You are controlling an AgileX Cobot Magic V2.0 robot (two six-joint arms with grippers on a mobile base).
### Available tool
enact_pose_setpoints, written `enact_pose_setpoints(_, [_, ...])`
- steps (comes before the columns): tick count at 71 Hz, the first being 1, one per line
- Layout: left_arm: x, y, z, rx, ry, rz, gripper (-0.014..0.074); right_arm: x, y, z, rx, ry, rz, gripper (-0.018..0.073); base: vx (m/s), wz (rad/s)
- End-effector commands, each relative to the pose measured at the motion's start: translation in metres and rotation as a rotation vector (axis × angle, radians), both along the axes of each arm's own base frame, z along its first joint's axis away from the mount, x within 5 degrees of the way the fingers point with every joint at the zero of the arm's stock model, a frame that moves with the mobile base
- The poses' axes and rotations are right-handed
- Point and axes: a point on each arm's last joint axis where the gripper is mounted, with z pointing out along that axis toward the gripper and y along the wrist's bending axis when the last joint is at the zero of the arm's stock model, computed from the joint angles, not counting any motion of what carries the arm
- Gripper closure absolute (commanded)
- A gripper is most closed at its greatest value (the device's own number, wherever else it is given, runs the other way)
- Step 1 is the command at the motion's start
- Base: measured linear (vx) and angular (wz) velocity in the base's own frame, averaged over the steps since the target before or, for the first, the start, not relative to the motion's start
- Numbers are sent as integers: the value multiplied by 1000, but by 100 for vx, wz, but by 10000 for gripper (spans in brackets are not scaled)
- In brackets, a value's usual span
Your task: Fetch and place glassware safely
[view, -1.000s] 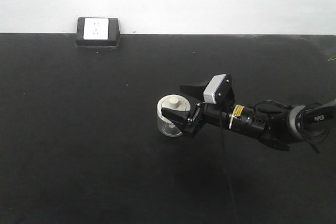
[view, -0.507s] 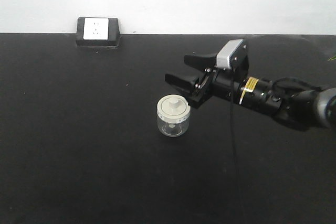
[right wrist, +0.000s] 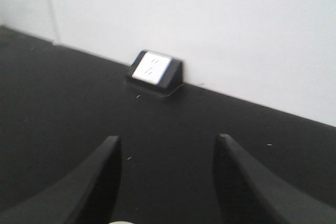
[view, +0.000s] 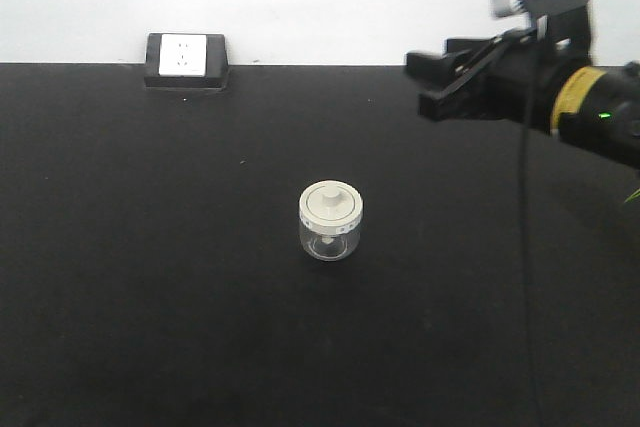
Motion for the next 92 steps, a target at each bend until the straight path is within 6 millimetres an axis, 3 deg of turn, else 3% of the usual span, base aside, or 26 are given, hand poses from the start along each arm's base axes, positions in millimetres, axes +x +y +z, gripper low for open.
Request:
enact_pose_setpoints(1, [1,0,13,-20,-79,-5,603,-25,-12,33,76,-56,-80,277,0,0])
enact_pose_setpoints(7, [1,0,13,-20,-79,-5,603,-51,-23,37,86,-68,-144,386,0,0])
enact_pose_setpoints(15, [1,0,13,-20,-79,-5,603,-84,-36,26,72,-64,-222,574,0,0])
enact_pose_setpoints(29, [1,0,13,-20,-79,-5,603,-136,-59,8,52,-84,-375,566,0,0])
enact_pose_setpoints(44, [1,0,13,-20,-79,-5,603,-179,-73,-11,63,-132,-443,563,0,0])
enact_pose_setpoints(65, [1,0,13,-20,-79,-5,603,-209,-79,-29,78,-191,-456,563,0,0])
enact_pose_setpoints(92, [1,0,13,-20,-79,-5,603,-211,-81,-34,72,-188,-467,563,0,0])
